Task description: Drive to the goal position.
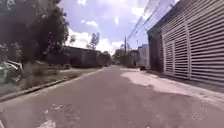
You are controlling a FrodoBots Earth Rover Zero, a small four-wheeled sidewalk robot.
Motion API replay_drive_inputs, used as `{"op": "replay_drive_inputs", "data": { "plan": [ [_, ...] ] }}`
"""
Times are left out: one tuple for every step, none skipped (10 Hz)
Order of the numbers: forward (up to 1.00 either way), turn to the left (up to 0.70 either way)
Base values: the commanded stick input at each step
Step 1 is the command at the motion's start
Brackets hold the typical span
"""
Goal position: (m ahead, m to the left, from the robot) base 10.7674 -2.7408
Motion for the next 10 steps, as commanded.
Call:
{"op": "replay_drive_inputs", "data": {
  "plan": [
    [0.70,0.00],
    [0.70,0.00],
    [0.70,0.00],
    [0.70,0.00],
    [0.70,0.00],
    [0.70,0.00],
    [0.70,0.00],
    [0.70,0.00],
    [0.70,0.00],
    [0.70,0.00]
  ]
}}
